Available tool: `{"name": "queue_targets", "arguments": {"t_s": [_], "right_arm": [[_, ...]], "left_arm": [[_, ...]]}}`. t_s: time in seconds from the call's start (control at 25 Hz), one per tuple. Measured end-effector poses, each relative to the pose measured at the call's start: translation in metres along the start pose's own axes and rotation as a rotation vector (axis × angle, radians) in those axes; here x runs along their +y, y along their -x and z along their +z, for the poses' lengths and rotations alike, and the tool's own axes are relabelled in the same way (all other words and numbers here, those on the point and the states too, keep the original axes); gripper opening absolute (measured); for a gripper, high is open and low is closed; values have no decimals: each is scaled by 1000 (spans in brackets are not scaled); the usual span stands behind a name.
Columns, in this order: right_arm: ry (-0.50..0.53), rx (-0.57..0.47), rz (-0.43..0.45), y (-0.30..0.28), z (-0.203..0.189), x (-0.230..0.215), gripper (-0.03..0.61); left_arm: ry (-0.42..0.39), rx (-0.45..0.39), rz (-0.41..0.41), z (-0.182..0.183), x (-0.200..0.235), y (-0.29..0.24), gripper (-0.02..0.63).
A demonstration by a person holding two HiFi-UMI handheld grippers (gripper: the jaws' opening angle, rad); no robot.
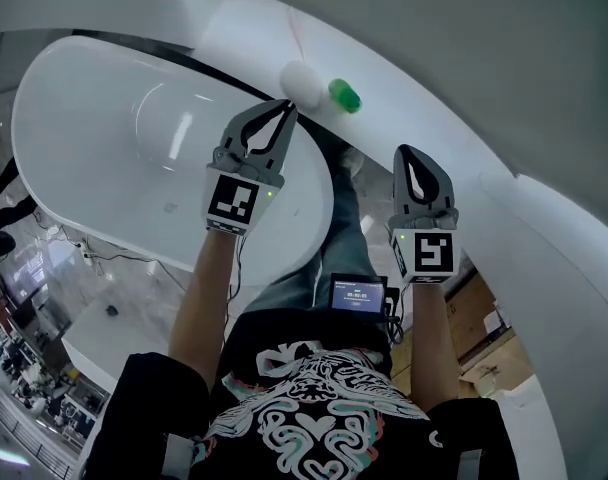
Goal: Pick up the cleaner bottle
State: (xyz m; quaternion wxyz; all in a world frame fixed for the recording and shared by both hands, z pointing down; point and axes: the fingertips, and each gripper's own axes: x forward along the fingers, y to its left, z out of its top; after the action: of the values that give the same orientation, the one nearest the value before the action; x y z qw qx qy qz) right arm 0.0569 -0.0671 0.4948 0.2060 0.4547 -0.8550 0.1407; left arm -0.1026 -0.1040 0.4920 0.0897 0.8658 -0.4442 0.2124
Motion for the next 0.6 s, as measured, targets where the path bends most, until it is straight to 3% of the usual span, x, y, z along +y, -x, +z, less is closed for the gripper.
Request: {"name": "queue_targets", "arguments": {"t_s": [0.28,0.44,0.6], "right_arm": [[34,44,25,-36,-27,-8,26],[38,68,52,-56,-48,-5,26],[31,82,77,-68,-64,-2,26]], "left_arm": [[-84,63,-57,-36,0,-30,15],[-146,53,-122,-57,-4,-47,15],[-141,101,-166,-85,-9,-57,15]]}}
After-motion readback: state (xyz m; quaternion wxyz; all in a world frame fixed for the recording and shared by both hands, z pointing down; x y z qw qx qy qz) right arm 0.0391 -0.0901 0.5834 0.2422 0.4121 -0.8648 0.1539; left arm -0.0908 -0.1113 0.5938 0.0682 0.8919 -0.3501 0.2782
